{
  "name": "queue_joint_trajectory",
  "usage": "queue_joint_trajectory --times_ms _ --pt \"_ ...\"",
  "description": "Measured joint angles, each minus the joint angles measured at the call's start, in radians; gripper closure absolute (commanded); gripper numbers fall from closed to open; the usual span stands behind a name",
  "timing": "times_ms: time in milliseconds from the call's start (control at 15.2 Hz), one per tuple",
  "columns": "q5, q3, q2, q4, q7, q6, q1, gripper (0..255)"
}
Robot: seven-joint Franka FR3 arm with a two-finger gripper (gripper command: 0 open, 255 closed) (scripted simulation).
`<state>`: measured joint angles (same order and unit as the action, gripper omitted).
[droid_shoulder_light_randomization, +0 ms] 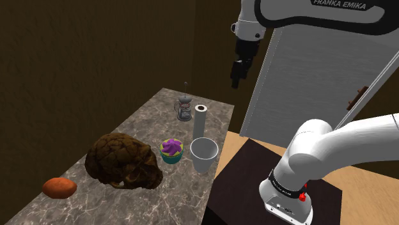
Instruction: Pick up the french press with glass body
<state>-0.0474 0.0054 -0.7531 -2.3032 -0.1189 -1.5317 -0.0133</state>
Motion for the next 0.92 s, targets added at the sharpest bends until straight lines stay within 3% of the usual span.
queue_joint_trajectory --times_ms 264,924 --pt "0.002 0.012 0.021 -0.042 0.034 -0.087 0.007 0" --pt "-0.027 0.054 0.231 -0.153 0.191 -0.529 0.054 0"
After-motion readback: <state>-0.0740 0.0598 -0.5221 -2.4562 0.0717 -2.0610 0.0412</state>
